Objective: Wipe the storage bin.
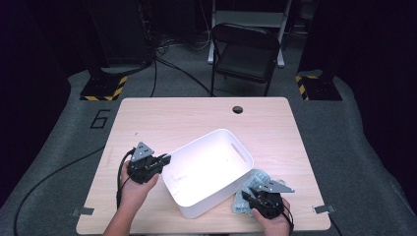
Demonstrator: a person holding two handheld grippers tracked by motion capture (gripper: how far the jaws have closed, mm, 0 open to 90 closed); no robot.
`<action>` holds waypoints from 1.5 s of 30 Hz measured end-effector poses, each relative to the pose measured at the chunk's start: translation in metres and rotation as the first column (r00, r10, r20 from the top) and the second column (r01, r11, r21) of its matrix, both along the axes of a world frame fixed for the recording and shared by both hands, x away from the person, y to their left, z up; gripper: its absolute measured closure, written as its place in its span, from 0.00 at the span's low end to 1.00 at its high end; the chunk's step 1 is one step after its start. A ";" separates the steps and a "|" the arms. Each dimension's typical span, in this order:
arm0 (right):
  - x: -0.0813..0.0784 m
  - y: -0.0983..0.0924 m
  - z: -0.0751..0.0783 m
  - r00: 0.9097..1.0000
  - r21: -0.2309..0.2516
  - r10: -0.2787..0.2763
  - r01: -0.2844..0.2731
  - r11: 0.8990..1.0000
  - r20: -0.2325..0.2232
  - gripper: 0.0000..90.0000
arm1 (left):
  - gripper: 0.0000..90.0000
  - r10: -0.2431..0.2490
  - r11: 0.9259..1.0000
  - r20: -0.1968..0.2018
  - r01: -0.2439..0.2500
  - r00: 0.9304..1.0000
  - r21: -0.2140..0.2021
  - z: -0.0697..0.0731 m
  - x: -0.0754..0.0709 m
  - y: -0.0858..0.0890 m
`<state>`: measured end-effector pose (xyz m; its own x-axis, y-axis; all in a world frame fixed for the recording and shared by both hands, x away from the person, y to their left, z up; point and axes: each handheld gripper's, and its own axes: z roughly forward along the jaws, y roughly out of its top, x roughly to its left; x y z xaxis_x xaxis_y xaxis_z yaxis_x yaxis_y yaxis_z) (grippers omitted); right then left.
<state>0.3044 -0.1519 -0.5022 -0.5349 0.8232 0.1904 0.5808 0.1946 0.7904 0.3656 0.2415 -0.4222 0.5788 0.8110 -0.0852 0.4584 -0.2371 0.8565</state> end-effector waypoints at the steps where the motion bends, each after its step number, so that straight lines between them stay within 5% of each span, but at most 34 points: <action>1: 0.000 0.000 0.001 1.000 0.000 -0.001 0.001 1.000 0.000 0.80 | 0.90 -0.001 1.000 0.000 0.001 1.000 0.001 0.000 0.000 0.000; 7: -0.005 0.000 0.015 0.999 0.010 -0.013 0.013 1.000 0.053 0.79 | 0.90 -0.009 1.000 -0.004 0.009 1.000 0.005 0.000 0.000 0.000; 15: -0.017 -0.003 0.047 0.983 0.045 -0.020 0.012 0.999 0.181 0.78 | 0.90 -0.012 1.000 0.005 0.012 1.000 0.013 0.000 -0.001 -0.002; 22: -0.013 -0.005 0.036 0.989 0.045 -0.020 0.014 0.999 0.144 0.78 | 0.90 -0.016 1.000 0.004 0.016 1.000 0.006 0.000 -0.001 -0.001; 30: 0.001 -0.003 0.004 1.000 0.003 0.001 -0.001 1.000 -0.015 0.78 | 0.90 -0.013 1.000 0.005 0.013 1.000 -0.003 -0.001 -0.001 -0.001; 45: -0.003 -0.001 0.012 1.000 0.009 0.000 -0.001 1.000 0.018 0.78 | 0.89 -0.014 1.000 0.007 0.014 1.000 0.001 -0.001 -0.001 -0.001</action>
<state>0.3013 -0.1527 -0.4905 -0.5388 0.8212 0.1882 0.5662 0.1875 0.8026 0.3647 0.2404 -0.4228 0.5903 0.8032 -0.0807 0.4492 -0.2437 0.8595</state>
